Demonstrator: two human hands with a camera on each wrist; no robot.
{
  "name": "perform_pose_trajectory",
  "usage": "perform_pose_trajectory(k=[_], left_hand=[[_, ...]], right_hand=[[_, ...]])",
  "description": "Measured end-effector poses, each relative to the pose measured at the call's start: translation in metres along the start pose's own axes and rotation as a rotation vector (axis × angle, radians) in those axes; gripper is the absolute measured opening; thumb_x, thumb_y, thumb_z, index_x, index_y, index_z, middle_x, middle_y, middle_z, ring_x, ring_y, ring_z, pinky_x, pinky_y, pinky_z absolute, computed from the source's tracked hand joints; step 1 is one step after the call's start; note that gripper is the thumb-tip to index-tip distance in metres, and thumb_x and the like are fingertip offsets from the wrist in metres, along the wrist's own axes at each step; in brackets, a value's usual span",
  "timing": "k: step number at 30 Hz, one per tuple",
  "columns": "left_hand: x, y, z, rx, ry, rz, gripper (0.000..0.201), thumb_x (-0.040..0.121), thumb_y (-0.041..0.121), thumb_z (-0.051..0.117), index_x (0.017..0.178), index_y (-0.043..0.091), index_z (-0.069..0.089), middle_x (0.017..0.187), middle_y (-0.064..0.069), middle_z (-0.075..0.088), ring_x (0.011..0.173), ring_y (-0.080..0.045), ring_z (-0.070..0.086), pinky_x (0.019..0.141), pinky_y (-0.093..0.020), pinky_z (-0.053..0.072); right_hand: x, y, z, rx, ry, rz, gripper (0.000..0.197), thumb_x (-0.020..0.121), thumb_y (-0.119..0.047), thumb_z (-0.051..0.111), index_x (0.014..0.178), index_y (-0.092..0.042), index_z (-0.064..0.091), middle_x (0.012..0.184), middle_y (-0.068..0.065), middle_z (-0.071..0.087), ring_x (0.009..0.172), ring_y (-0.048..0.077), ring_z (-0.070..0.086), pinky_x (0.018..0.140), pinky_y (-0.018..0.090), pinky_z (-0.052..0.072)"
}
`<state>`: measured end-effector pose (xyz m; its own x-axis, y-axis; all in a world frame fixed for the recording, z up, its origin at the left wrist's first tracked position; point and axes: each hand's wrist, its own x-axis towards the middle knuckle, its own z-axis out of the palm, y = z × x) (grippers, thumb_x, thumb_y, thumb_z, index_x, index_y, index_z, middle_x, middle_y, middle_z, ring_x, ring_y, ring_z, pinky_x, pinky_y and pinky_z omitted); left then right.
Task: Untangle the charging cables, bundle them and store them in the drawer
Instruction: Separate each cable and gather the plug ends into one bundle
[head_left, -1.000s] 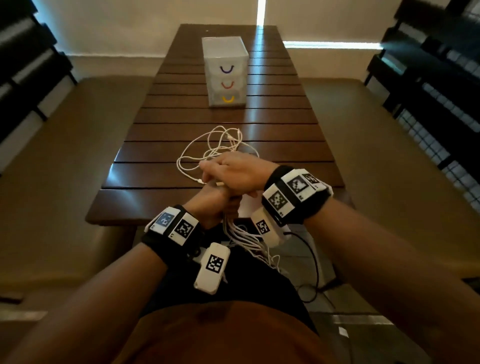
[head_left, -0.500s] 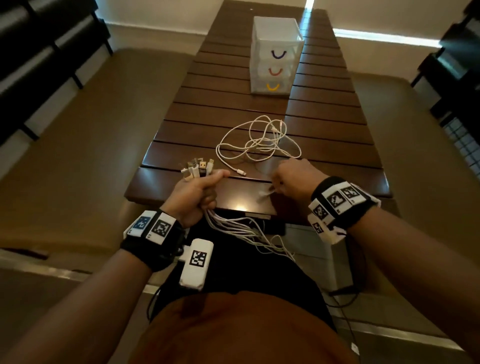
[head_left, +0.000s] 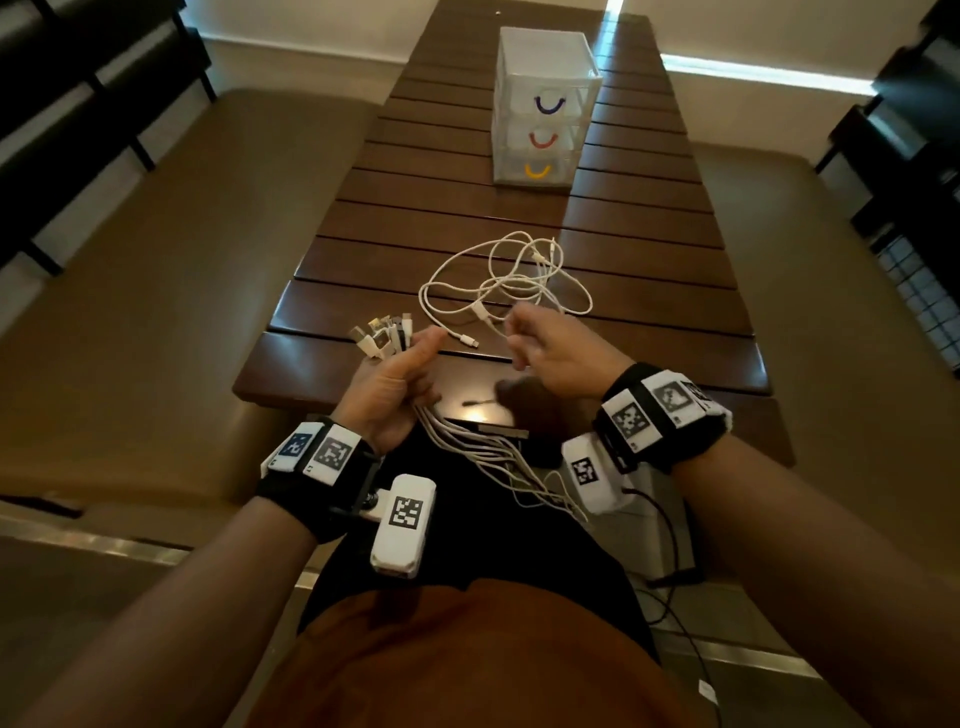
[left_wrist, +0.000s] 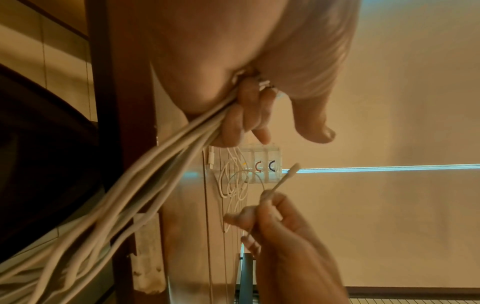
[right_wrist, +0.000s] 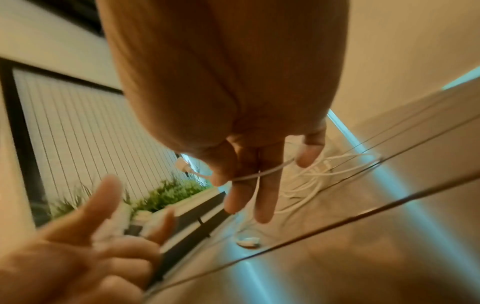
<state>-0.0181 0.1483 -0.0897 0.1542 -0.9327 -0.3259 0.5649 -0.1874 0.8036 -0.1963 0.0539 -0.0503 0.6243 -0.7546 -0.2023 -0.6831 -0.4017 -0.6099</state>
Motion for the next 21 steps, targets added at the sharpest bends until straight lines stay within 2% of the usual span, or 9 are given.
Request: perform_pose_trajectory(k=[3, 5, 7, 9, 12, 15, 17, 19, 21], left_hand=[[0.004, -0.005, 0.002, -0.047, -0.052, 0.007, 0.081, 0.038, 0.045, 0.096, 0.103, 0.012, 0.058, 0.048, 0.011, 0.037, 0.039, -0.001, 0.033, 0.041, -0.016, 0.034], [0.006, -0.009, 0.005, -0.045, -0.042, 0.04, 0.091, 0.041, 0.05, 0.094, 0.112, 0.007, 0.057, 0.055, 0.007, 0.042, 0.045, -0.005, 0.036, 0.044, -0.019, 0.037], [0.006, -0.01, 0.012, -0.034, 0.035, 0.061, 0.076, 0.052, 0.055, 0.089, 0.103, 0.005, 0.061, 0.064, 0.001, 0.047, 0.052, -0.01, 0.042, 0.049, -0.024, 0.037], [0.007, -0.008, 0.019, -0.061, 0.188, 0.073, 0.045, 0.071, 0.054, 0.075, 0.072, 0.014, 0.054, 0.059, 0.002, 0.046, 0.043, -0.007, 0.041, 0.041, -0.019, 0.033], [0.006, -0.001, 0.023, -0.135, 0.277, 0.118, 0.047, 0.089, 0.053, 0.055, 0.061, 0.02, 0.037, 0.051, 0.006, 0.038, 0.035, -0.003, 0.029, 0.034, -0.017, 0.026], [0.003, 0.005, 0.021, -0.225, 0.232, 0.122, 0.048, 0.088, 0.058, 0.049, 0.061, 0.02, 0.037, 0.059, 0.002, 0.05, 0.054, -0.01, 0.05, 0.051, -0.022, 0.043], [-0.002, 0.01, 0.021, -0.299, 0.167, 0.125, 0.049, 0.088, 0.059, 0.046, 0.06, 0.02, 0.035, 0.054, 0.003, 0.049, 0.063, -0.015, 0.058, 0.066, -0.029, 0.052], [-0.007, 0.014, 0.021, -0.351, 0.083, 0.125, 0.052, 0.087, 0.06, 0.044, 0.055, 0.021, 0.031, 0.044, 0.006, 0.033, 0.047, -0.01, 0.045, 0.055, -0.025, 0.05], [-0.01, 0.019, 0.022, -0.32, 0.029, 0.103, 0.054, 0.09, 0.058, 0.042, 0.053, 0.021, 0.027, 0.041, 0.008, 0.022, 0.037, -0.006, 0.026, 0.04, -0.019, 0.034]], right_hand=[[-0.004, -0.024, 0.008, 0.081, 0.015, -0.048, 0.013, 0.099, -0.022, 0.043, 0.089, -0.025, 0.05, 0.073, -0.01, 0.056, 0.077, 0.012, 0.054, 0.09, 0.045, 0.042], [-0.008, -0.036, 0.014, 0.033, 0.0, -0.06, 0.015, 0.099, -0.023, 0.044, 0.085, -0.029, 0.048, 0.072, -0.013, 0.054, 0.083, 0.012, 0.052, 0.096, 0.045, 0.039], [-0.013, -0.045, 0.018, 0.027, -0.047, -0.081, 0.013, 0.097, -0.023, 0.048, 0.085, -0.027, 0.049, 0.072, -0.013, 0.054, 0.081, 0.012, 0.053, 0.092, 0.042, 0.041], [-0.016, -0.049, 0.023, -0.008, -0.081, -0.117, 0.007, 0.095, -0.026, 0.052, 0.088, -0.026, 0.054, 0.074, -0.012, 0.056, 0.081, 0.013, 0.054, 0.091, 0.043, 0.043], [-0.017, -0.038, 0.019, -0.089, -0.069, -0.112, 0.009, 0.09, -0.035, 0.062, 0.088, -0.027, 0.06, 0.083, -0.009, 0.064, 0.083, 0.014, 0.06, 0.089, 0.039, 0.047], [-0.018, -0.015, 0.007, -0.038, -0.048, -0.084, 0.015, 0.086, -0.03, 0.07, 0.086, -0.016, 0.065, 0.087, -0.001, 0.065, 0.081, 0.013, 0.059, 0.08, 0.034, 0.05], [-0.014, 0.004, -0.003, -0.065, 0.058, -0.092, 0.018, 0.084, -0.026, 0.072, 0.079, -0.011, 0.062, 0.093, 0.003, 0.058, 0.085, 0.013, 0.053, 0.081, 0.031, 0.047], [-0.007, 0.022, -0.016, -0.046, 0.269, -0.116, 0.019, 0.081, -0.019, 0.074, 0.07, -0.013, 0.059, 0.1, 0.004, 0.054, 0.095, 0.016, 0.051, 0.089, 0.035, 0.046], [0.001, 0.034, -0.03, -0.023, 0.503, -0.144, 0.022, 0.078, -0.019, 0.076, 0.066, -0.016, 0.058, 0.102, 0.005, 0.053, 0.1, 0.021, 0.052, 0.09, 0.038, 0.046]])
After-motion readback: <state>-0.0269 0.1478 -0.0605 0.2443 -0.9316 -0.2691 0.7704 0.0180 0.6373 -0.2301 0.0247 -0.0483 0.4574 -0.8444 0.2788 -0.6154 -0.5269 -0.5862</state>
